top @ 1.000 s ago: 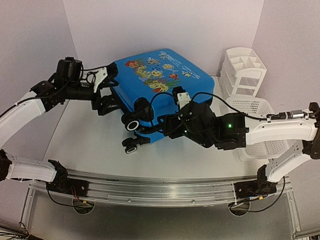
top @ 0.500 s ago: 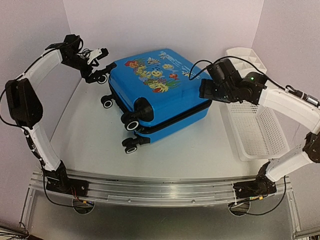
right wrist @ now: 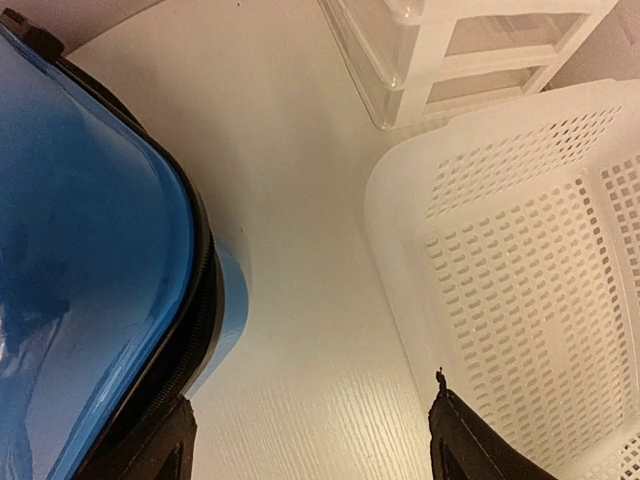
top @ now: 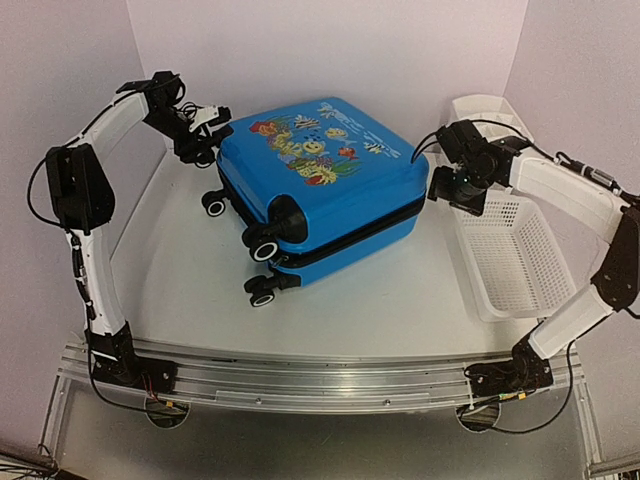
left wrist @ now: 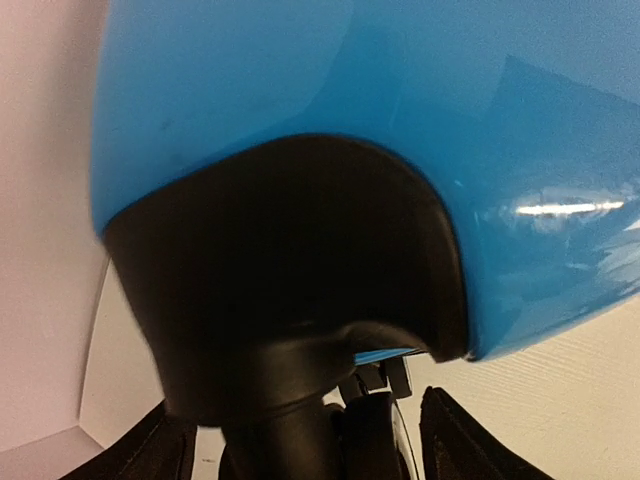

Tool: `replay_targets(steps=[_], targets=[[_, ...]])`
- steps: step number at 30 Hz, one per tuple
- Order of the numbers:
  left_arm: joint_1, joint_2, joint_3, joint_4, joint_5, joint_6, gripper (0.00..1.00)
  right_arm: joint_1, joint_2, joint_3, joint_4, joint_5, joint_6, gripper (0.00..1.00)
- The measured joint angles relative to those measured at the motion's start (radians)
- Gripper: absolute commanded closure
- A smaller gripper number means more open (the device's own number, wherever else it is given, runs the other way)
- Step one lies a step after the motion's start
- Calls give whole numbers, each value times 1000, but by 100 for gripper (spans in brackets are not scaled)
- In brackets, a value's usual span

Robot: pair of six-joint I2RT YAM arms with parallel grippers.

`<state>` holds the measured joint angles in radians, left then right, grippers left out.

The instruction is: Open, take out, and arrange the luggage

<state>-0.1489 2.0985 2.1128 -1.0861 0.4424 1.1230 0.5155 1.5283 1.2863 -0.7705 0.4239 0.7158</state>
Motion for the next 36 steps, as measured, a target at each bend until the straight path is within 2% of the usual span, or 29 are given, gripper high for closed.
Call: replay_targets(steps=[1, 2, 4, 6, 10, 13, 16, 20, 24, 28, 33, 36], targets=[[-6, 6, 1, -5, -1, 1, 43, -3, 14, 3, -2, -10, 0, 26], [-12, 11, 1, -11, -3, 1, 56, -5, 26, 6, -2, -17, 0, 26], [-17, 14, 1, -14, -14, -8, 89, -11, 49, 12, -1, -34, 4, 26], [-16, 14, 5, -11, -19, -46, 100, -12, 67, 18, -1, -50, 10, 27], [-14, 13, 12, 18, -26, -118, 100, -14, 119, 49, 6, -82, 18, 28], [-14, -16, -41, 39, -25, -150, 100, -14, 167, 86, 11, -108, 19, 30], [-17, -94, -156, 73, -25, -198, 100, -21, 214, 138, -9, -119, 20, 31], [-22, -275, -386, 70, -53, -295, 100, -20, 290, 240, -30, -141, 18, 31], [-50, -468, -637, 45, -98, -472, 100, -11, 390, 366, -46, -157, 14, 32], [-126, -706, -852, 80, -169, -727, 100, -2, 514, 518, -41, -172, 0, 32], [-214, -922, -1023, 98, -191, -1046, 100, 17, 638, 646, -35, -229, -54, 34], [-245, -1002, -1087, 120, -196, -1167, 100, 31, 681, 685, -27, -260, -82, 34]])
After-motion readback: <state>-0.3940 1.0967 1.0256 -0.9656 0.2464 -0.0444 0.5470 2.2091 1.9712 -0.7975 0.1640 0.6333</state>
